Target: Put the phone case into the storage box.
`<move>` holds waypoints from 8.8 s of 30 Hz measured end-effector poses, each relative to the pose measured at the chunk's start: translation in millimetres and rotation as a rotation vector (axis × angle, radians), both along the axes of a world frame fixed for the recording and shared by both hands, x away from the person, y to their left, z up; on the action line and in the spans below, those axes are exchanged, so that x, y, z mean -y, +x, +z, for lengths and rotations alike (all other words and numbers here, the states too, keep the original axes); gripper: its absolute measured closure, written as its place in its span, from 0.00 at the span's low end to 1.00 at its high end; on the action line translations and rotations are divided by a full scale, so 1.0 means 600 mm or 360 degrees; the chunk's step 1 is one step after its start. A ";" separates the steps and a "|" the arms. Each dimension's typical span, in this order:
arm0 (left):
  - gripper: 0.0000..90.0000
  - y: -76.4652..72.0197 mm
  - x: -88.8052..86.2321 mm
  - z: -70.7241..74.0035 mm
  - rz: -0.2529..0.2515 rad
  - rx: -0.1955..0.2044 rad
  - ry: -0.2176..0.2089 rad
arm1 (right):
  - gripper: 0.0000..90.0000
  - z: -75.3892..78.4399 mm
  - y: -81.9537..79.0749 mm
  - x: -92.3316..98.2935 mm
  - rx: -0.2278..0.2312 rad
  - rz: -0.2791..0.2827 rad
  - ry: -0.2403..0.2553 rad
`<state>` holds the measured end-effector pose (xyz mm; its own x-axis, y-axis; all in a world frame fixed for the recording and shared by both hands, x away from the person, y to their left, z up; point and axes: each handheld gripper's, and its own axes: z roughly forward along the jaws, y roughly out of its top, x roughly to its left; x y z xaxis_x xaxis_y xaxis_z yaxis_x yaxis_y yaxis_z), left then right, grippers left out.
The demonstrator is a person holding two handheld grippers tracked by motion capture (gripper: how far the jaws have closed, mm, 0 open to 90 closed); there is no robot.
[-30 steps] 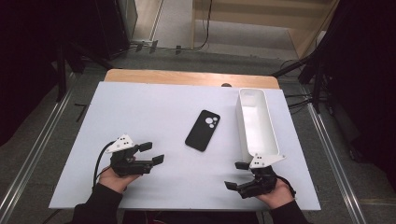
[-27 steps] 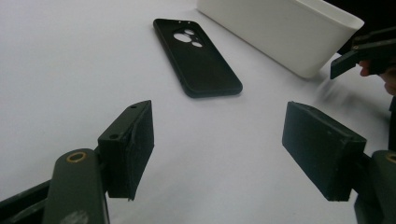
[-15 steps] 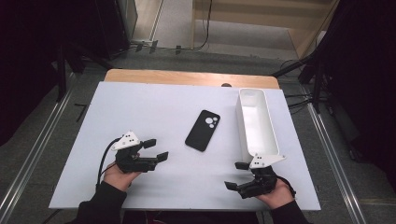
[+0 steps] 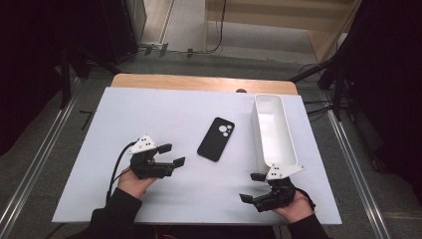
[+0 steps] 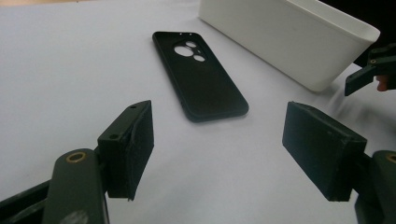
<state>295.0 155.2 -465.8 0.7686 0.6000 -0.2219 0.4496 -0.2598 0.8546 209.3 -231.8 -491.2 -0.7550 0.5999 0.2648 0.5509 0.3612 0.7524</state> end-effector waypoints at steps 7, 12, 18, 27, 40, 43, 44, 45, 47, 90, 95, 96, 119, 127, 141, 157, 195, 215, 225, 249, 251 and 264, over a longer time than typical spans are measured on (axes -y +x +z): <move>0.28 0.010 0.014 0.001 -0.0007 0.0010 -0.0010 | 0.15 0.000 0.000 -0.001 0.0000 0.0003 0.0000; 0.28 0.021 0.030 0.002 -0.0007 0.0030 -0.0004 | 0.15 0.000 0.000 -0.001 0.0000 0.0001 -0.0001; 0.28 0.036 0.051 0.004 0.0003 0.0024 -0.0005 | 0.15 0.000 0.000 0.000 0.0003 0.0001 0.0003; 0.28 0.054 0.079 0.005 0.0018 0.0040 0.0015 | 0.15 -0.001 0.000 0.000 0.0001 0.0002 -0.0003; 0.28 0.088 0.129 -0.004 0.0029 0.0035 0.0062 | 0.15 0.000 -0.001 0.001 0.0004 0.0001 0.0007; 0.28 0.094 0.145 -0.006 0.0033 0.0051 0.0084 | 0.15 0.000 -0.001 0.001 0.0003 -0.0003 0.0007; 0.28 0.096 0.150 -0.006 0.0035 0.0047 0.0075 | 0.15 0.000 0.000 0.001 0.0002 -0.0002 0.0009; 0.28 0.097 0.155 -0.006 0.0042 0.0046 0.0081 | 0.15 0.000 0.000 0.001 0.0002 -0.0003 0.0008; 0.28 0.099 0.161 -0.006 0.0049 0.0050 0.0096 | 0.15 0.000 -0.001 0.001 0.0003 0.0000 0.0011; 0.00 0.109 0.234 -0.034 0.0330 0.0113 0.0068 | 0.15 0.000 -0.002 0.003 0.0001 -0.0001 0.0009; 0.00 0.108 0.238 -0.039 0.0318 0.0122 0.0085 | 0.15 0.000 -0.002 0.002 0.0006 0.0000 0.0005; 0.00 0.107 0.239 -0.041 0.0319 0.0120 0.0089 | 0.15 0.000 -0.002 0.002 0.0002 -0.0004 0.0006; 0.00 0.114 0.247 -0.075 0.0287 0.0034 0.0153 | 0.15 0.000 -0.002 0.002 0.0001 -0.0001 0.0003; 0.02 0.121 0.264 -0.078 0.0269 -0.0022 0.0329 | 0.15 0.000 -0.001 0.001 0.0006 0.0001 -0.0001; 0.02 0.120 0.271 -0.078 0.0325 -0.0017 0.0419 | 0.15 0.000 -0.002 0.002 -0.0002 0.0001 -0.0001; 0.02 0.132 0.283 -0.086 0.0346 -0.0116 0.0540 | 0.15 -0.001 -0.002 0.002 -0.0002 0.0006 -0.0011; 0.16 0.120 0.285 -0.082 0.0410 0.0013 0.0558 | 0.15 -0.001 -0.003 0.001 -0.0015 0.0005 -0.0006; 0.16 0.114 0.262 -0.039 0.0285 0.0038 0.0304 | 0.15 -0.001 -0.003 0.000 -0.0015 0.0010 -0.0003; 0.16 0.108 0.236 -0.006 0.0179 0.0050 0.0177 | 0.15 -0.003 -0.002 0.000 -0.0009 0.0015 -0.0014; 0.16 0.076 0.153 0.018 0.0015 0.0069 -0.0016 | 0.15 -0.004 -0.001 -0.005 0.0005 0.0012 -0.0007; 0.16 0.071 0.148 0.019 -0.0010 0.0084 -0.0014 | 0.15 -0.003 -0.002 -0.004 0.0003 0.0012 -0.0006; 0.16 0.051 0.097 0.015 0.0013 0.0112 0.0001 | 0.15 -0.001 -0.005 -0.006 0.0046 0.0031 -0.0008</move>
